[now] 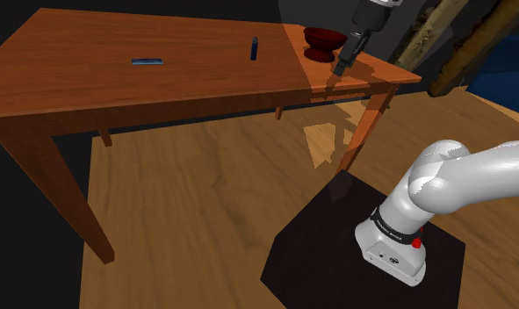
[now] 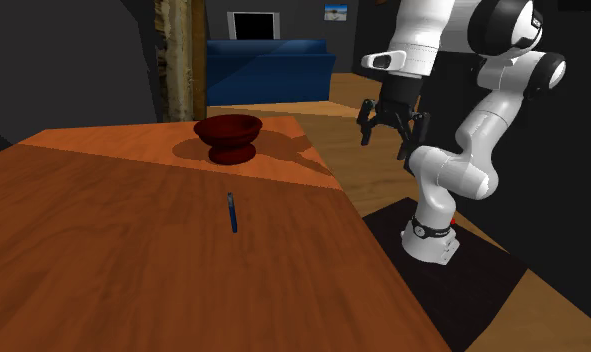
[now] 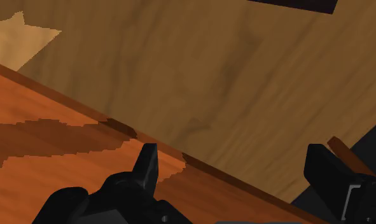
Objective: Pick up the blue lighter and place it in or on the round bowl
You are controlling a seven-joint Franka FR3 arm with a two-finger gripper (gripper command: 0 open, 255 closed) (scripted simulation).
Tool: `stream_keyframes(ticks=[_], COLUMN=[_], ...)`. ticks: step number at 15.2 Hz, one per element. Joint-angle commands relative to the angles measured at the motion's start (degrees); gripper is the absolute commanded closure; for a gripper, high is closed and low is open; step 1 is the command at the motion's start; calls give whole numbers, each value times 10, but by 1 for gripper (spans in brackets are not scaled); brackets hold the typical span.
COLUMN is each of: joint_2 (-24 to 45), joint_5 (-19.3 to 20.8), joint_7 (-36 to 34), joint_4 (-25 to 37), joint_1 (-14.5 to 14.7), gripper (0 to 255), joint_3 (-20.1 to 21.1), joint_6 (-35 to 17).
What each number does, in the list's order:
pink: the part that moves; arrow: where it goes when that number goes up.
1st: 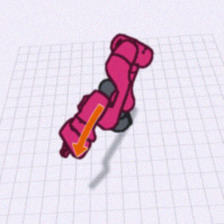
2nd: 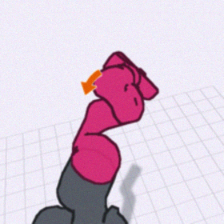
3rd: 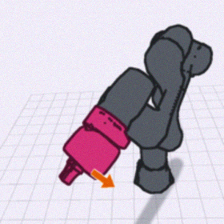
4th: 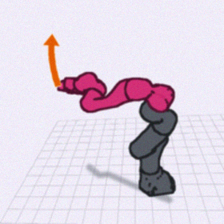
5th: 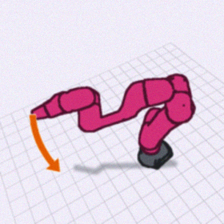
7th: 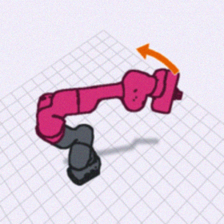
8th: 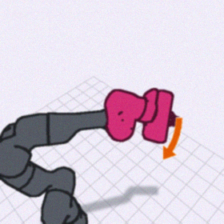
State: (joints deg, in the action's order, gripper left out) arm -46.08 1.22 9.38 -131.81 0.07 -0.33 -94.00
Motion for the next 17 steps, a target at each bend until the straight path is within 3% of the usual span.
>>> stream_keyframes(ticks=[1, 9, 17], joint_2=[0, 17, 141], joint_5=[0, 0, 1], joint_7=[0, -12, -26], joint_4=[0, -128, -164], joint_1=[0, -4, -10], gripper=[0, 0, 0], joint_3=[0, -3, -3], joint_6=[0, -335, -684])
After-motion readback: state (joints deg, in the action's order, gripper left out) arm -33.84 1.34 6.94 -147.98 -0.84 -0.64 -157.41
